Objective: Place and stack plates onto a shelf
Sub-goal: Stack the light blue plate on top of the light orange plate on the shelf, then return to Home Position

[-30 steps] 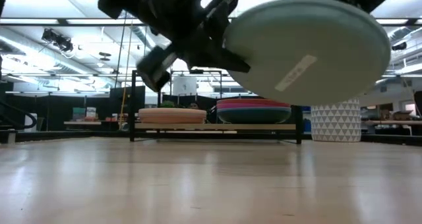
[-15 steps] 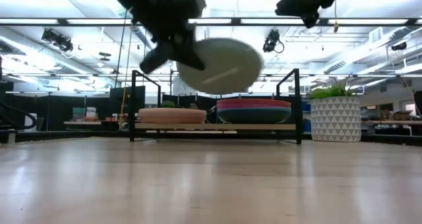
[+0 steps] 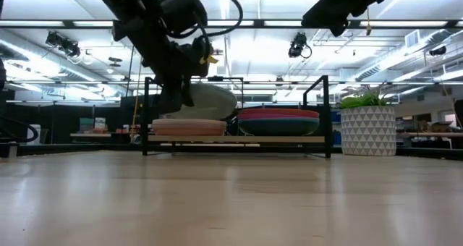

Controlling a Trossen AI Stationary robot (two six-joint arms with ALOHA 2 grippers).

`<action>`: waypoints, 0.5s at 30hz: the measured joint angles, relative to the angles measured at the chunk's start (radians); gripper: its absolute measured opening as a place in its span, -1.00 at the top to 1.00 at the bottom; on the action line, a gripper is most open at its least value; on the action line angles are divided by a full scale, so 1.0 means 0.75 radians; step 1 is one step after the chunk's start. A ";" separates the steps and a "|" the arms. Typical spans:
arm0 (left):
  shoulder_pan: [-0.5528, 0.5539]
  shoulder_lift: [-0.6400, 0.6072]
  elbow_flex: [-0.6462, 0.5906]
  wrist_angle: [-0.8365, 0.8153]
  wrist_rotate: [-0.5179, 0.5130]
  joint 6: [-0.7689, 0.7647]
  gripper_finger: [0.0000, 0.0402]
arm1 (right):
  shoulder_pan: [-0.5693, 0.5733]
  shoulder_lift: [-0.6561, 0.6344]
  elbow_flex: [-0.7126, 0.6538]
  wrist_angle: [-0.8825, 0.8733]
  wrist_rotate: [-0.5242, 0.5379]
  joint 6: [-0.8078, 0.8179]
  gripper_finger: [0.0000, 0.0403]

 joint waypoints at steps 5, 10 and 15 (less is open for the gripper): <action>0.046 -0.037 0.001 -0.055 0.143 -0.080 0.32 | 0.001 0.021 0.000 -0.006 -0.005 0.001 0.56; 0.068 -0.121 0.001 -0.141 0.302 -0.185 0.04 | 0.001 0.021 0.000 -0.008 -0.036 0.006 0.56; 0.071 -0.241 0.003 -0.143 0.458 -0.278 -0.01 | 0.001 0.022 -0.045 0.059 -0.037 -0.001 0.56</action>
